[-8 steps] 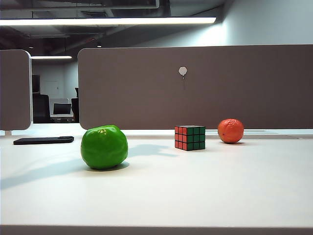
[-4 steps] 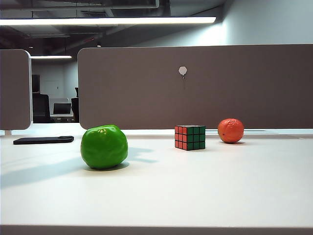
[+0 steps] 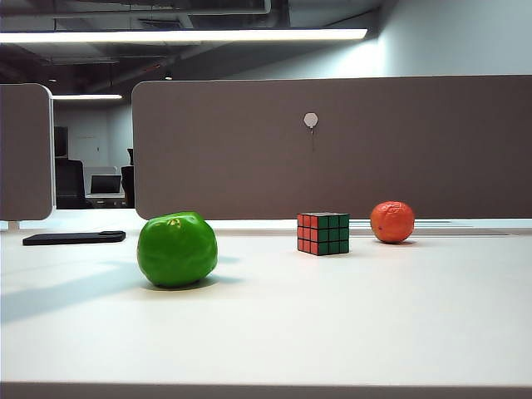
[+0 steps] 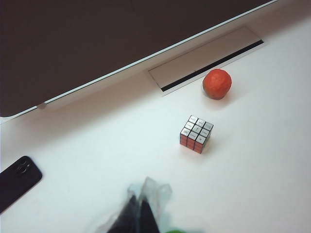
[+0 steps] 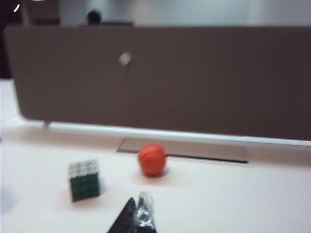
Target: Move all the fruits on the tabletop near the face of the Rubik's cube that has the color most similar to each fruit.
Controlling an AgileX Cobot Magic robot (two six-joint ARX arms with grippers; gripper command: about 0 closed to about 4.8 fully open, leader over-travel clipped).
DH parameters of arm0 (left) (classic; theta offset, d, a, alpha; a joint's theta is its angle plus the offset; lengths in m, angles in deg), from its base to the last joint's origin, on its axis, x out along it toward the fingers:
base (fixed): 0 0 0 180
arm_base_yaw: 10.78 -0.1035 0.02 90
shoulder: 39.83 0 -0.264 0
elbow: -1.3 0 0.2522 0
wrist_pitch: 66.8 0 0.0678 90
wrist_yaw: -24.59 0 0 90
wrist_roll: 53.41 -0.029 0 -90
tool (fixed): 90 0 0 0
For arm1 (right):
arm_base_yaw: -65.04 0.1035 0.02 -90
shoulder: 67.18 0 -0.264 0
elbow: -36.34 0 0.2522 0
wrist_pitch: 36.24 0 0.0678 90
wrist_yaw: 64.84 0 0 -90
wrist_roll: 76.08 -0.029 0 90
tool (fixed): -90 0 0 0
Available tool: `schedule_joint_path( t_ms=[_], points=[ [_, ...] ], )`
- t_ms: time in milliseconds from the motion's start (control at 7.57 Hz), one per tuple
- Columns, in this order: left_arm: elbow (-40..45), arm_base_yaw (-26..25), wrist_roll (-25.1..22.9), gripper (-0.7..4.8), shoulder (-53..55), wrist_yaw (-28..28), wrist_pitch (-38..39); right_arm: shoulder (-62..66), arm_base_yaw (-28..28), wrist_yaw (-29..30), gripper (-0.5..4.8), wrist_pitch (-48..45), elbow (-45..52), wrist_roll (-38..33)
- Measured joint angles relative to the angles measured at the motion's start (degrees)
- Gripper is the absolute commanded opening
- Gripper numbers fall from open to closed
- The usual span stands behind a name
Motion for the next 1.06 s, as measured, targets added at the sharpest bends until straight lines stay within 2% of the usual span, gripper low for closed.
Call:
schedule_joint_path(
  t_ms=[132,264,396,661,793,1057],
  points=[
    [0.02,0.00,0.07,-0.05,-2.89,0.11,1.77,0.00,0.00,-5.99,-0.01,-0.44,0.81,-0.66],
    [0.02,0.00,1.33,-0.05,-8.26,1.38,5.77,0.00,0.00,-9.55,-0.01,-11.67,7.26,-6.23],
    [0.17,0.00,2.05,-0.05,-12.02,3.39,9.16,0.00,0.00,-9.55,-0.01,-12.94,9.01,-6.16],
    [4.04,0.00,2.86,-0.05,-17.05,3.91,9.31,0.00,0.00,-9.53,-0.01,-13.35,10.51,-5.84],
    [19.74,0.02,5.95,-0.05,-29.75,6.56,6.47,-0.02,0.02,-8.31,-0.01,-13.25,13.20,-5.70],
    [51.87,0.02,14.38,-0.05,-53.53,10.51,-7.06,-0.02,0.02,-7.98,-0.01,-13.05,13.20,-6.14]
  ],
)
